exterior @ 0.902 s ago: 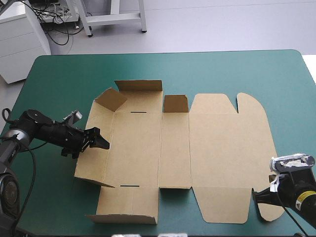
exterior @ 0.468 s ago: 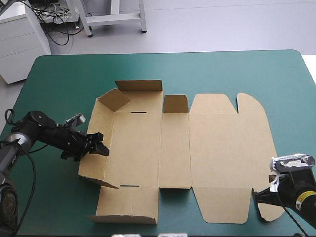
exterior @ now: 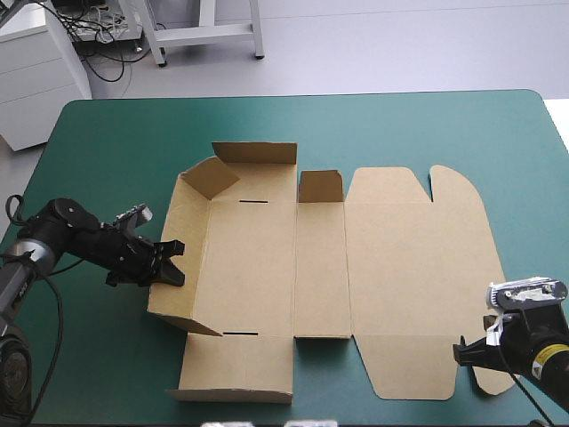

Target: Fold the box

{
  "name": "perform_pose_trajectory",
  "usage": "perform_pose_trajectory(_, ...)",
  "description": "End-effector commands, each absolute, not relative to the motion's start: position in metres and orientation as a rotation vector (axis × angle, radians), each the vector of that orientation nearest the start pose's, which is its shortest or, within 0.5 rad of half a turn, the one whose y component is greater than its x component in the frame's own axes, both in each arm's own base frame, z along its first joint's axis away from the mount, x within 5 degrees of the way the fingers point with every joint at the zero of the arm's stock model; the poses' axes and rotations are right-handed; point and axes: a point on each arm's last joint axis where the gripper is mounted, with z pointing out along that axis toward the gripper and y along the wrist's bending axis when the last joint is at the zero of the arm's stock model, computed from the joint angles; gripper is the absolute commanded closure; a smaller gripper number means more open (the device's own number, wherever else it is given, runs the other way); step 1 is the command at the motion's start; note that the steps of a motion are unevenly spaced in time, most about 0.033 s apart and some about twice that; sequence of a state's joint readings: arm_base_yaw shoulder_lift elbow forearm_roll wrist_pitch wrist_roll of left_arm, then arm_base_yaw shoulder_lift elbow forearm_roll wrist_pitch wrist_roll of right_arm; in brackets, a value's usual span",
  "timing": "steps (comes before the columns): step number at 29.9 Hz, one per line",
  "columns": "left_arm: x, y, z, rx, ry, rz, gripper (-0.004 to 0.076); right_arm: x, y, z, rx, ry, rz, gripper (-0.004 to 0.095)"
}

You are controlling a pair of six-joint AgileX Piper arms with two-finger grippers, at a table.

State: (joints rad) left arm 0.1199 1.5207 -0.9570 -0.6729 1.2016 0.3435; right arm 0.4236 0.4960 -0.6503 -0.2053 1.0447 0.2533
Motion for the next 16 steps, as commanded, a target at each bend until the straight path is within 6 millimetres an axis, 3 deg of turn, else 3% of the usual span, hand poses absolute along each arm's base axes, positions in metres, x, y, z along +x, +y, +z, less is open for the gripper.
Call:
perform_pose_trajectory(1, 0.258, -0.023, 0.266, 0.034, 2.946, -0.940, 0.0756, 0.075, 0.015, 0.318, -0.231, 2.274, 0.073, 0.0912)
perform_pose_trajectory(5, 0.267, -0.017, 0.283, 0.189, 2.958, -0.670, 0.0756, 0.075, 0.015, 0.319, -0.226, 2.274, 0.080, 0.0912)
perform_pose_trajectory(10, 0.280, -0.025, 0.309, 0.508, 2.929, -0.210, 0.0756, 0.074, 0.015, 0.317, -0.224, 2.289, 0.080, 0.0912)
perform_pose_trajectory(13, 0.290, -0.038, 0.324, 0.700, 2.849, 0.034, 0.0756, 0.073, 0.014, 0.316, -0.224, 2.305, 0.073, 0.0912)
perform_pose_trajectory(16, 0.300, -0.061, 0.336, 0.927, 2.735, 0.160, 0.0756, 0.072, 0.014, 0.315, -0.223, 2.323, 0.066, 0.0912)
